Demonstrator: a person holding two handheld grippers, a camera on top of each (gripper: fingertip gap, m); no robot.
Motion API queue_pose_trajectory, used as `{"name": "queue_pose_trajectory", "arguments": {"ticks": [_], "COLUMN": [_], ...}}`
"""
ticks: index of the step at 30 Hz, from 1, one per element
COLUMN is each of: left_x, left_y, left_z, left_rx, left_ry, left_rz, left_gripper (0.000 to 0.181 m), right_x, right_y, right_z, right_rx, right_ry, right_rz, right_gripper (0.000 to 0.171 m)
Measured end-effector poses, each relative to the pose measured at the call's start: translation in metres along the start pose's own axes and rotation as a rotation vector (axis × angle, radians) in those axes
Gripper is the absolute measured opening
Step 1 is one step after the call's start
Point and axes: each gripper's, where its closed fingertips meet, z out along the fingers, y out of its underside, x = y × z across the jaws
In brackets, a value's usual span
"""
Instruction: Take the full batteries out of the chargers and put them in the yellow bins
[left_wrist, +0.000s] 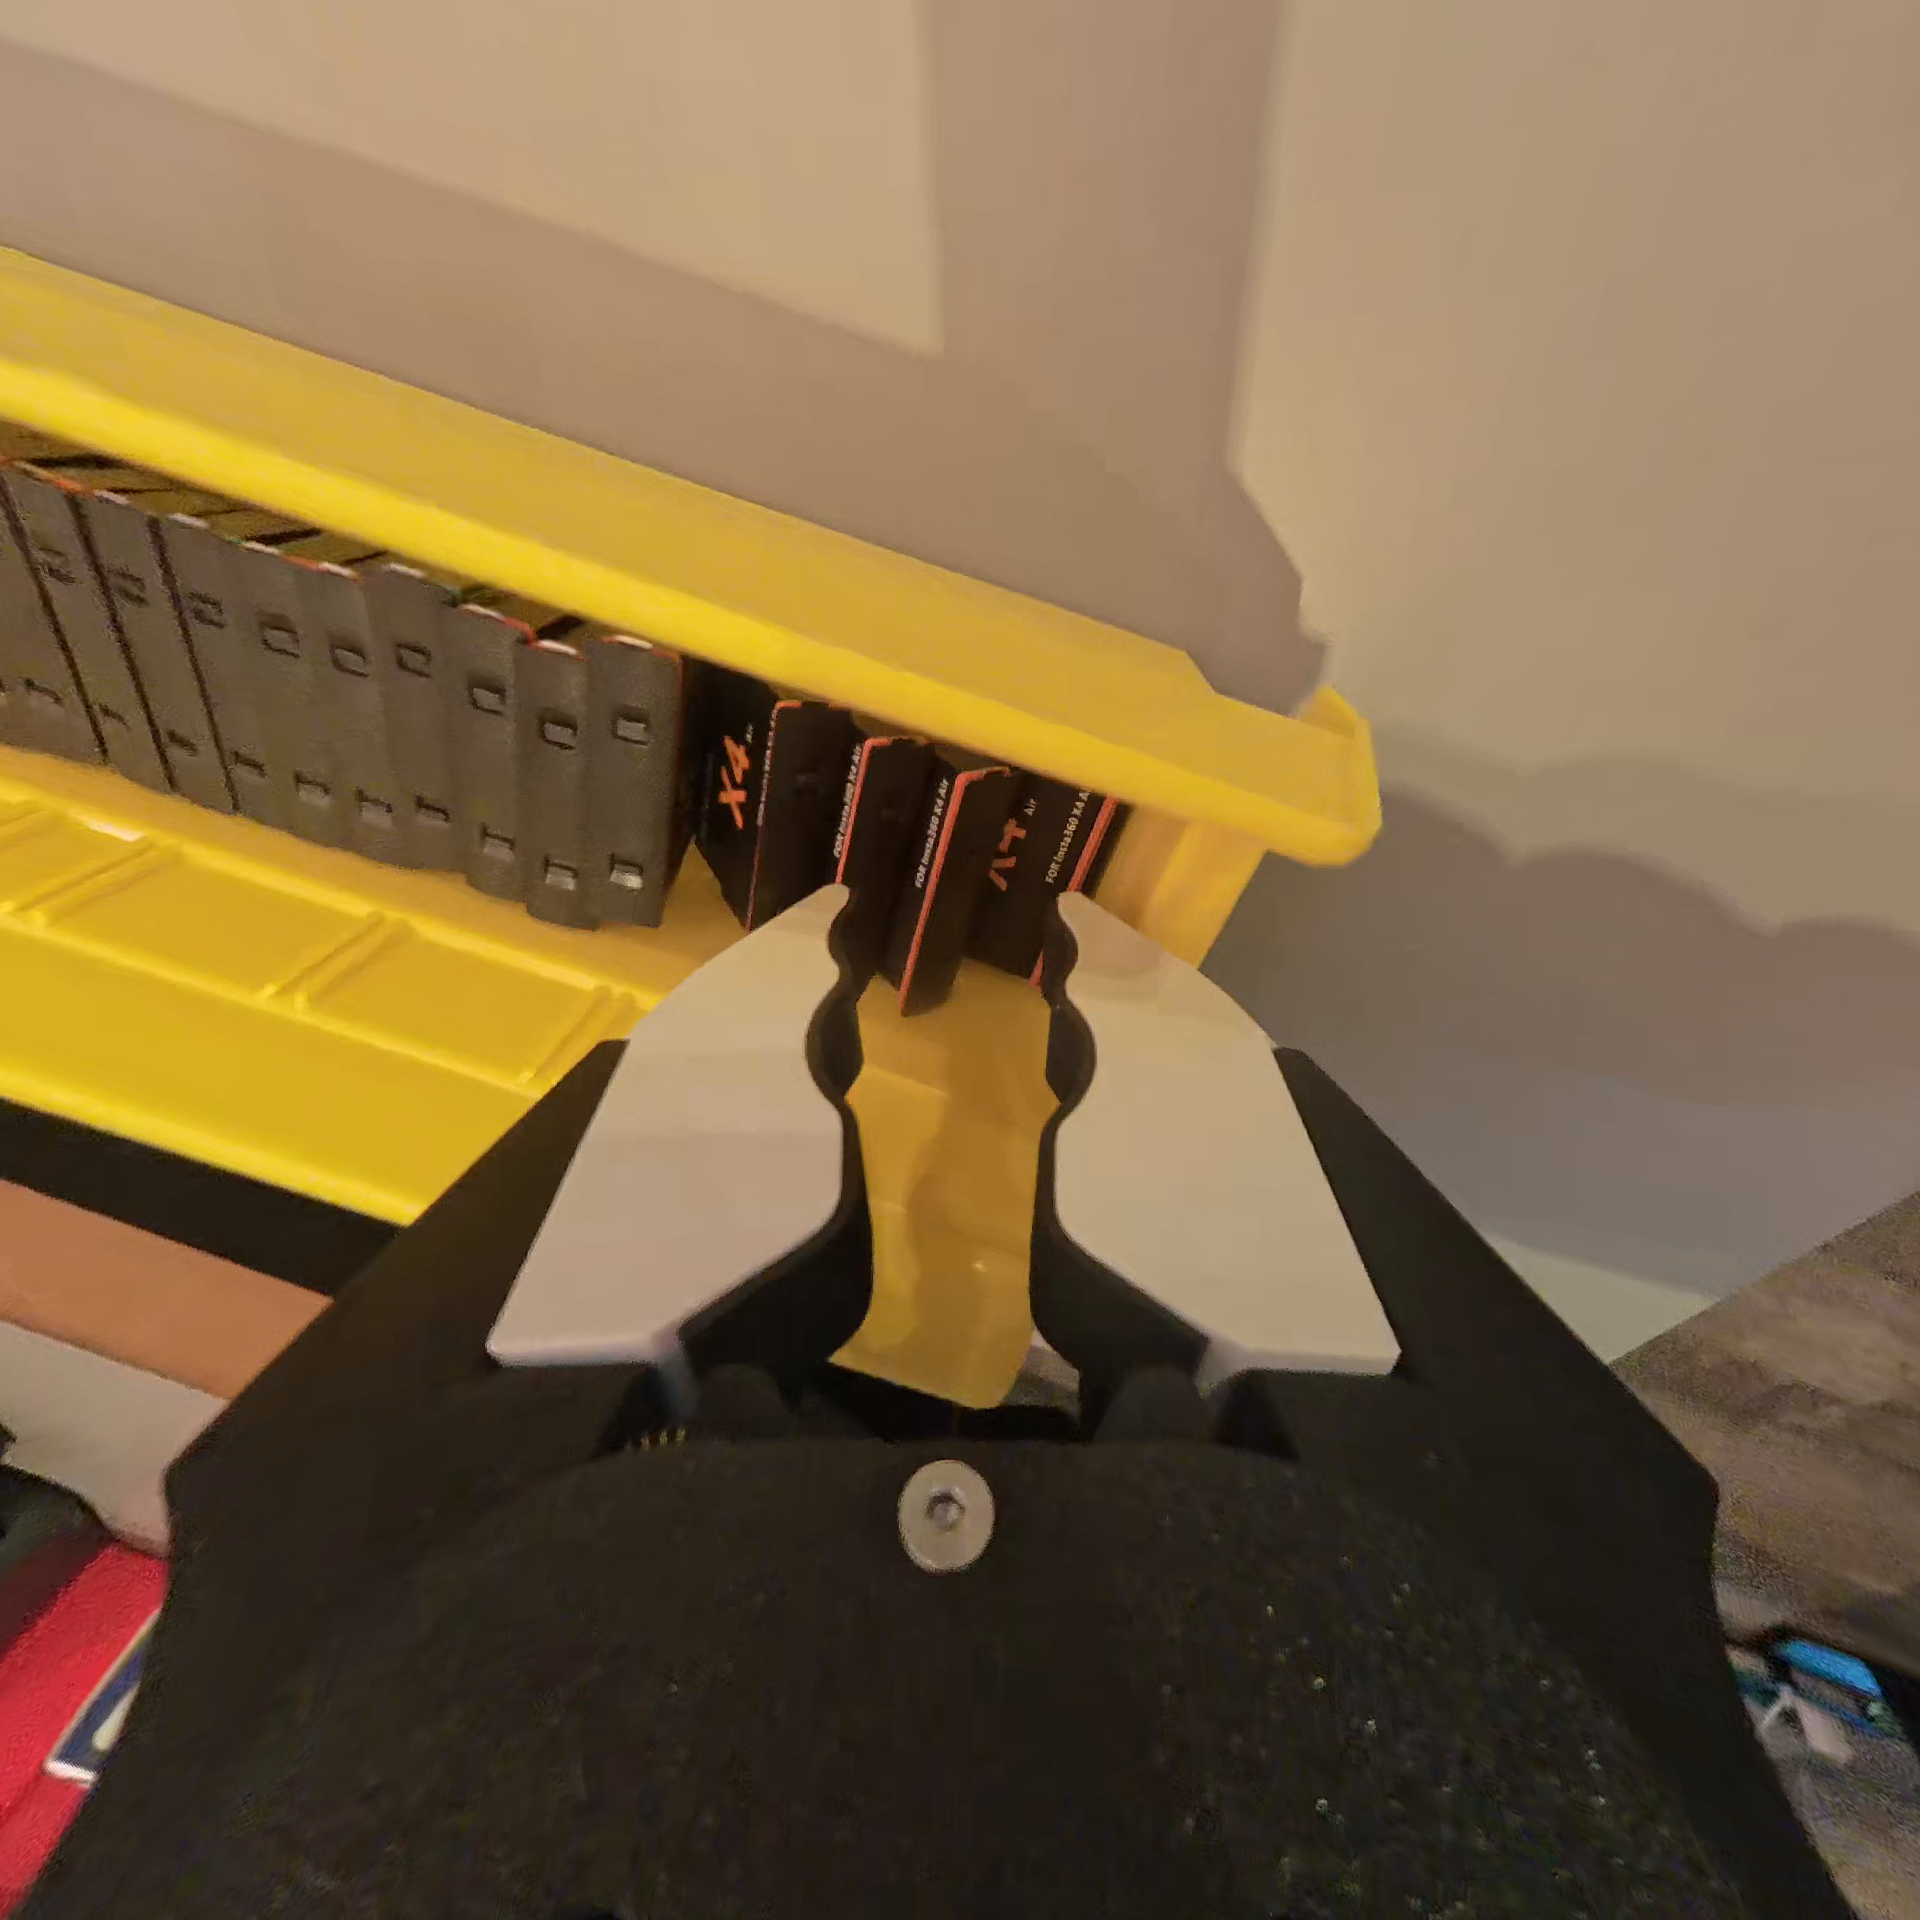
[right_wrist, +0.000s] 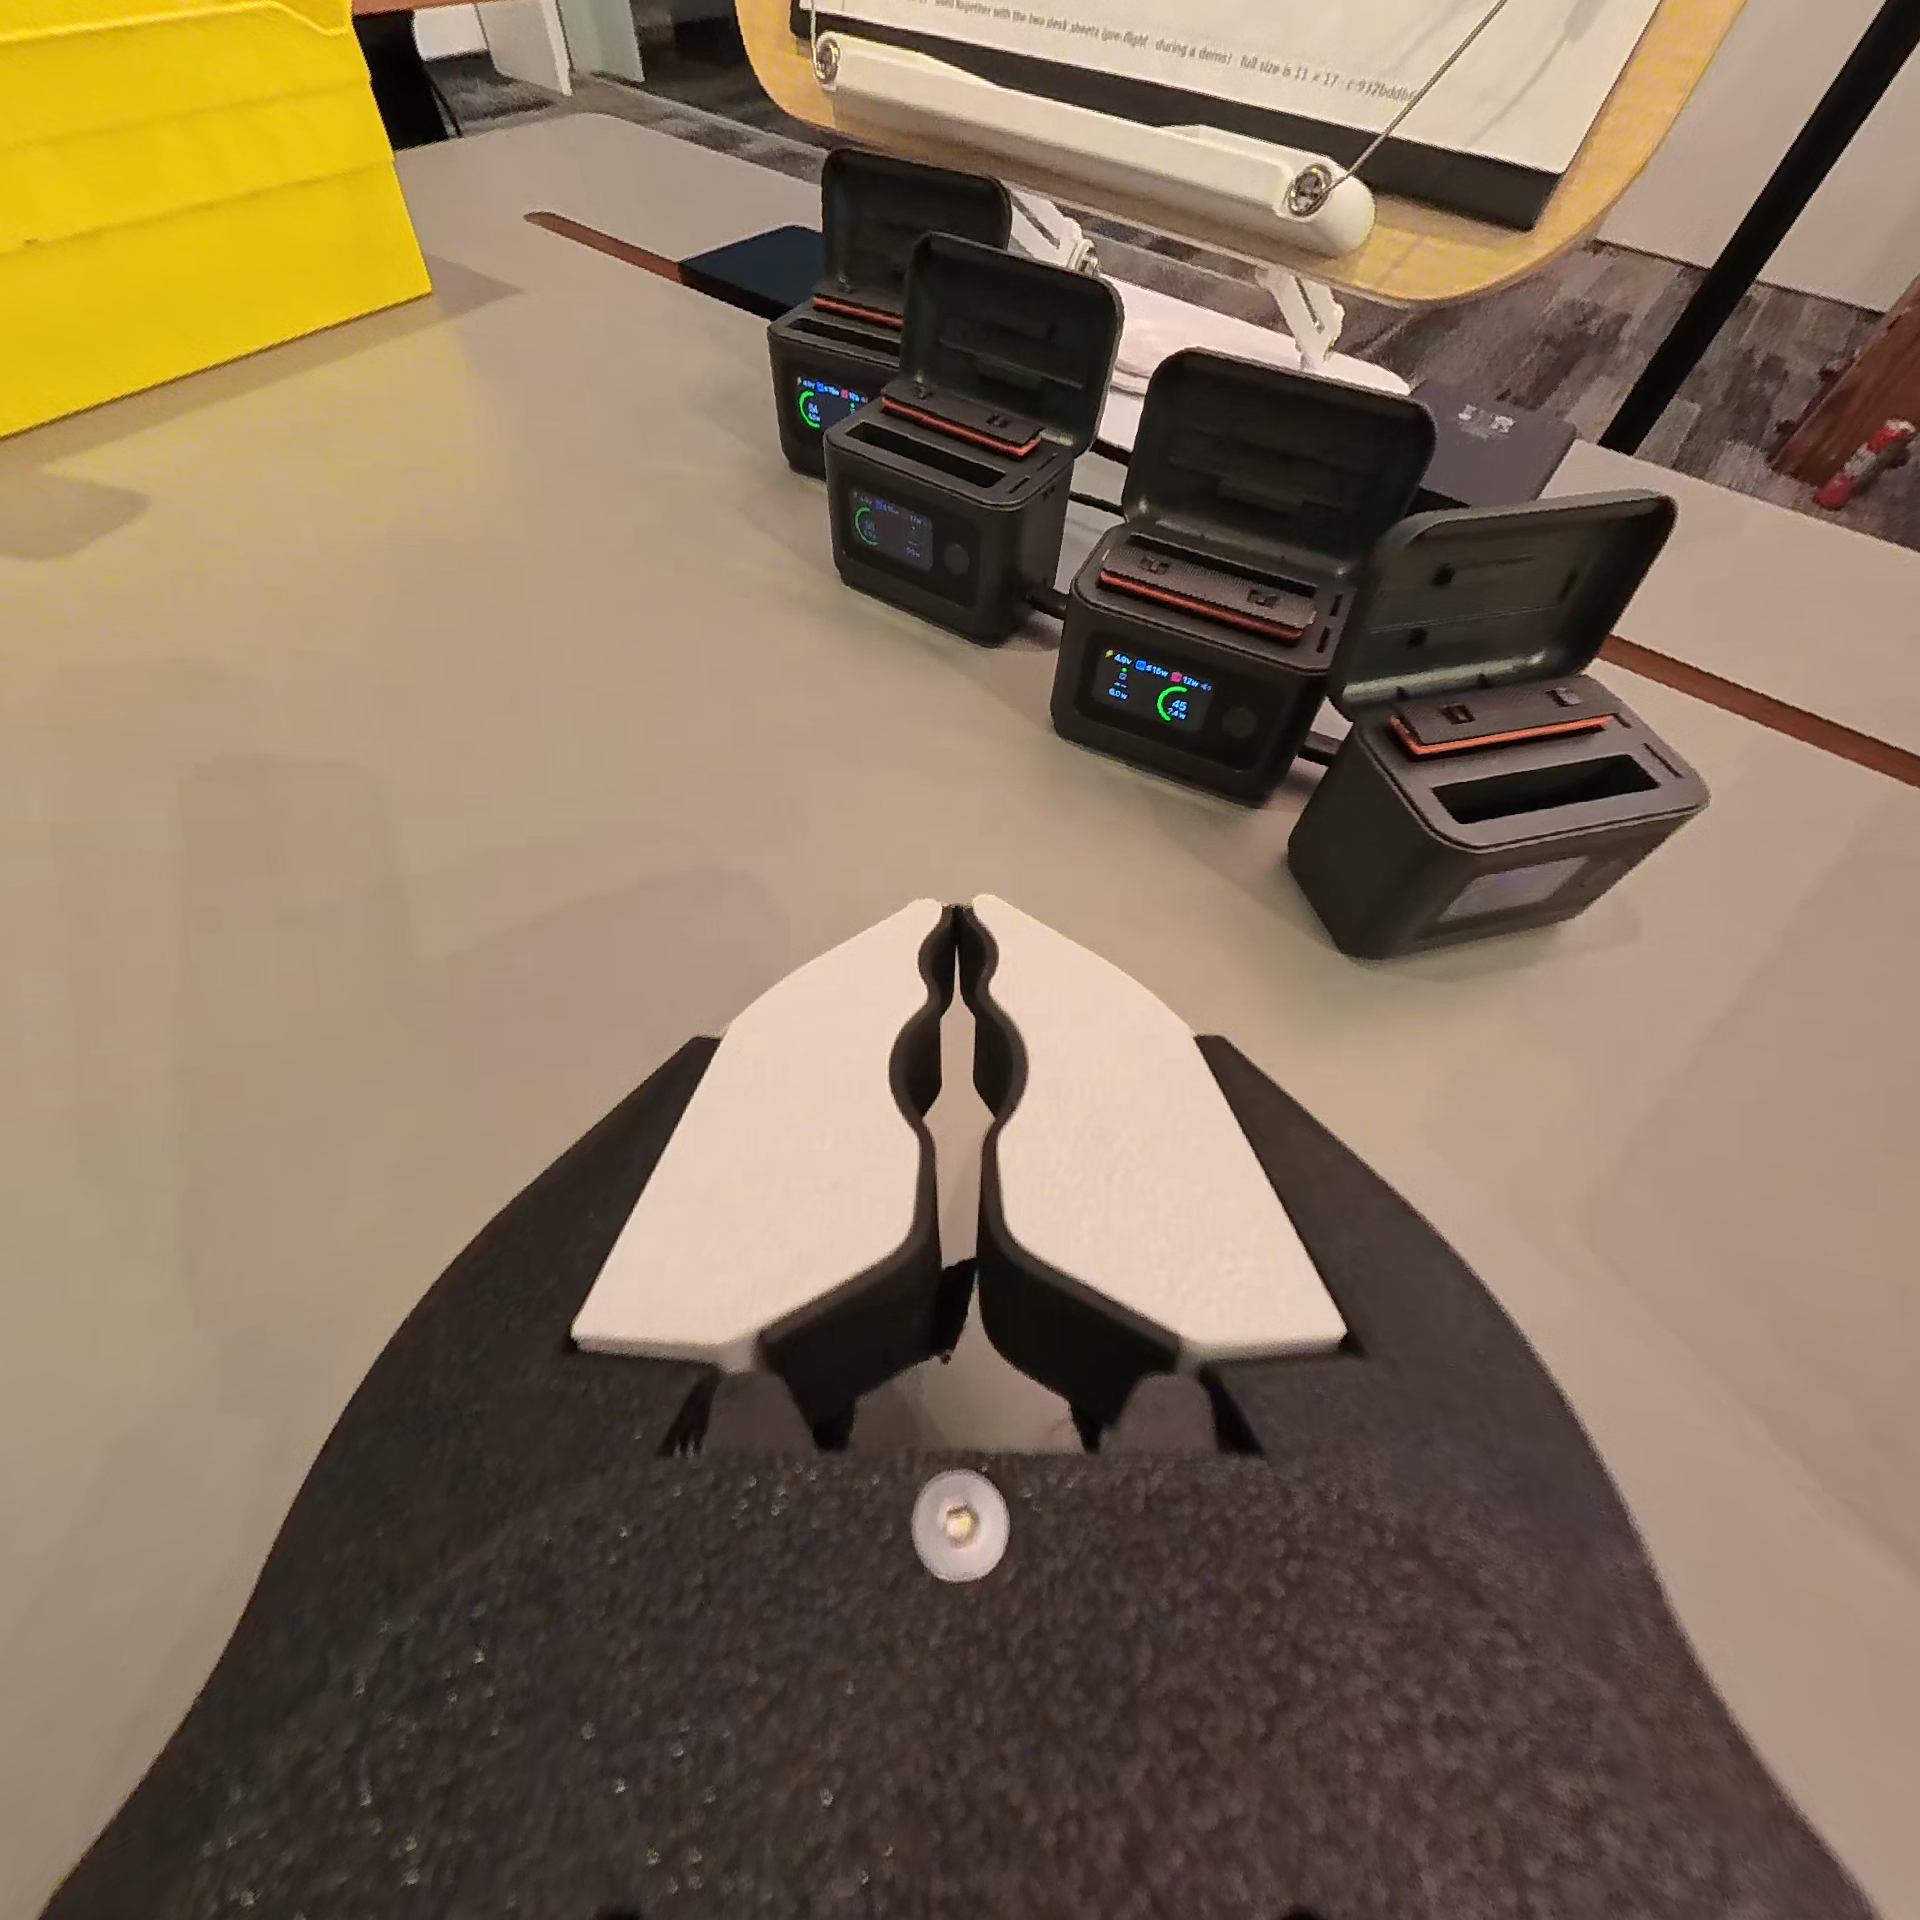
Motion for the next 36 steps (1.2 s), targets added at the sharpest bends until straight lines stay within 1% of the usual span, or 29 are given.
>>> {"name": "queue_pose_trajectory", "arguments": {"ticks": [5, 9, 10, 12, 15, 16, 17, 18, 20, 21, 25, 30, 32, 34, 36], "left_x": [-0.004, -0.007, -0.011, -0.02, -0.025, -0.028, -0.04, -0.044, -0.034, -0.033, -0.021, -0.001, 0.001, 0.0, -0.004], "left_y": [0.003, 0.004, 0.003, 0.001, 0.0, 0.0, 0.001, 0.001, 0.0, -0.001, -0.003, -0.004, -0.003, -0.001, 0.001], "left_z": [0.011, 0.014, 0.014, 0.012, 0.007, 0.004, -0.005, -0.009, -0.001, 0.001, 0.001, 0.0, 0.002, 0.008, 0.014], "left_rx": [-0.076, -0.077, -0.071, -0.059, -0.024, -0.007, 0.001, 0.015, 0.042, 0.047, 0.112, 0.172, 0.142, 0.079, 0.0], "left_ry": [-0.049, -0.16, -0.218, -0.342, -0.451, -0.504, -0.619, -0.68, -0.608, -0.606, -0.515, -0.283, -0.203, -0.137, -0.101], "left_rz": [0.05, 0.053, 0.06, 0.071, 0.042, 0.033, 0.027, 0.043, 0.026, 0.021, 0.016, 0.025, 0.029, 0.037, 0.048], "left_gripper": [0.026, 0.018, 0.02, 0.03, 0.033, 0.024, 0.004, 0.001, 0.011, 0.015, 0.02, 0.015, 0.014, 0.014, 0.02], "right_x": [0.001, 0.002, 0.002, 0.002, 0.001, 0.001, 0.001, 0.001, 0.001, 0.001, 0.001, -0.001, -0.001, -0.002, -0.002], "right_y": [0.003, 0.004, 0.004, 0.004, 0.004, 0.004, 0.003, 0.003, 0.004, 0.004, 0.006, 0.009, 0.011, 0.013, 0.013], "right_z": [0.001, 0.001, 0.001, 0.002, 0.002, 0.001, 0.001, 0.001, 0.002, 0.002, 0.002, 0.004, 0.005, 0.006, 0.006], "right_rx": [-0.013, -0.013, -0.012, -0.013, -0.013, -0.013, -0.012, -0.012, -0.016, -0.018, -0.023, -0.039, -0.046, -0.055, -0.06], "right_ry": [0.003, 0.002, 0.001, -0.001, -0.002, -0.001, 0.0, 0.0, 0.0, 0.0, 0.0, -0.014, -0.019, -0.022, -0.023], "right_rz": [-0.001, 0.008, 0.01, 0.011, 0.009, 0.007, 0.007, 0.007, 0.007, 0.006, 0.007, 0.009, 0.008, 0.006, 0.004], "right_gripper": [0.0, 0.0, 0.0, 0.0, 0.0, 0.0, 0.0, 0.0, 0.0, 0.0, 0.0, 0.0, 0.0, 0.0, 0.0]}}
